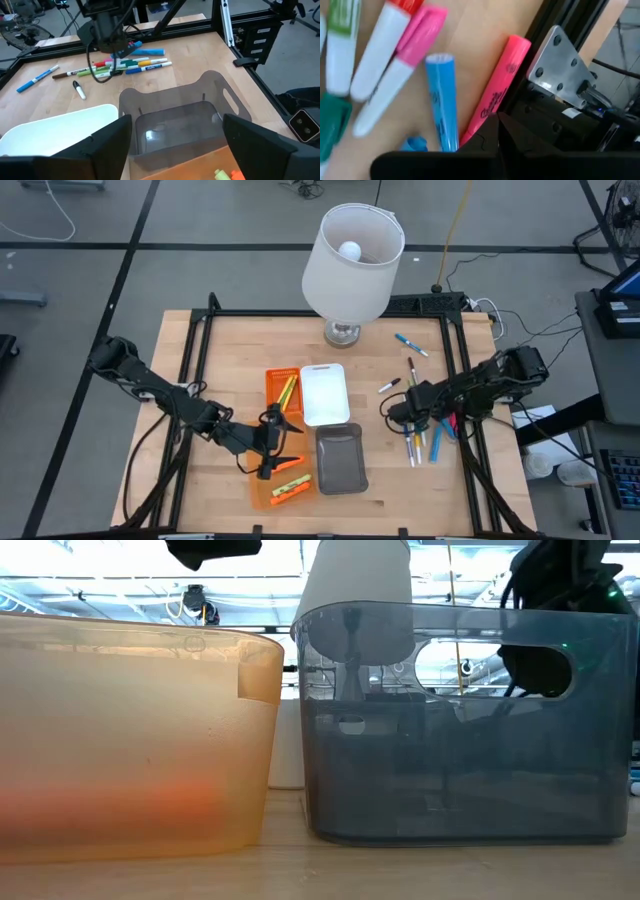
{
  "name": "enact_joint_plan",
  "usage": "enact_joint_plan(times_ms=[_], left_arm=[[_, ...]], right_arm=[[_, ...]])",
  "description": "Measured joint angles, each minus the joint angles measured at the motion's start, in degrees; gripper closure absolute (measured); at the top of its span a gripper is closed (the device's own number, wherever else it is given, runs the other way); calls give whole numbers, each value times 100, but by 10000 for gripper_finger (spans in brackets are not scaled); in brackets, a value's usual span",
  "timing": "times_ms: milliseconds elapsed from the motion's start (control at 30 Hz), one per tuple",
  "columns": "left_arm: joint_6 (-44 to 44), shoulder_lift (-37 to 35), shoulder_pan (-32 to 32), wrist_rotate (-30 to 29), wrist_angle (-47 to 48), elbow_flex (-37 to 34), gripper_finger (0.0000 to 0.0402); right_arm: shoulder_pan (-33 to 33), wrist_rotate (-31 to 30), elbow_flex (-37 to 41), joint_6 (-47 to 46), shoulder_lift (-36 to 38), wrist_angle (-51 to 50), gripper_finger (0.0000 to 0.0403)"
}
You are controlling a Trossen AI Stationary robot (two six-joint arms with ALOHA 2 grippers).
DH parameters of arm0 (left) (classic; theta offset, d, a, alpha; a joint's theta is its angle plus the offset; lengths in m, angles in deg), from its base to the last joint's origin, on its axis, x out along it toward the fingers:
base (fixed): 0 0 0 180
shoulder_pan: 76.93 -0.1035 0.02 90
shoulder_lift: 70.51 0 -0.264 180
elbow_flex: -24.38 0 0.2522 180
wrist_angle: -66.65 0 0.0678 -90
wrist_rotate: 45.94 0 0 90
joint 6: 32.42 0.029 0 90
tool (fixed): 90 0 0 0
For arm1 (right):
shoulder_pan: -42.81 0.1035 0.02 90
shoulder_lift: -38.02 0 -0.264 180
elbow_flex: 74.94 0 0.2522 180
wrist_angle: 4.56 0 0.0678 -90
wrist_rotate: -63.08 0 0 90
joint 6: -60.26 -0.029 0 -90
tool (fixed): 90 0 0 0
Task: Pick & Place Markers
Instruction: Put the bottom blue large highlighter pen into the transparent orange bin
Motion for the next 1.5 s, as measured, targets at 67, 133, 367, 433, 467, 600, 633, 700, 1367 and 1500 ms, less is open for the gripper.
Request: enact_joint_plan(times_ms=[67,133,367,433,467,600,633,700,1367,1500], left_arm=[[0,0,0,0,1,0,80],[0,0,0,-2,-1,0,76],[0,0,0,1,15,0,85],[-8,0,0,1,20,0,90],[-36,0,0,1,23,0,92],[-52,0,0,4,53,0,98],[-53,0,1,5,67,0,98],[-91,0,7,5,85,0,98],[-511,15,-5,-4,135,0,87],[-272,15,-19,-8,112,0,93]], right_arm=[[12,82,0,7,0,9,403],[8,83,-3,-9,0,29,403],[514,-1076,-650,336,170,844,403],[747,-1420,-890,849,271,1082,403],[888,-1516,-958,1309,344,1324,403],[1385,-1728,-938,3018,633,2668,403],[1452,-1775,-866,3202,738,2882,403],[1514,-1787,-677,3266,927,3373,403],[3216,-465,632,3171,1528,9413,403],[3441,-1221,-749,3826,1168,7915,403]])
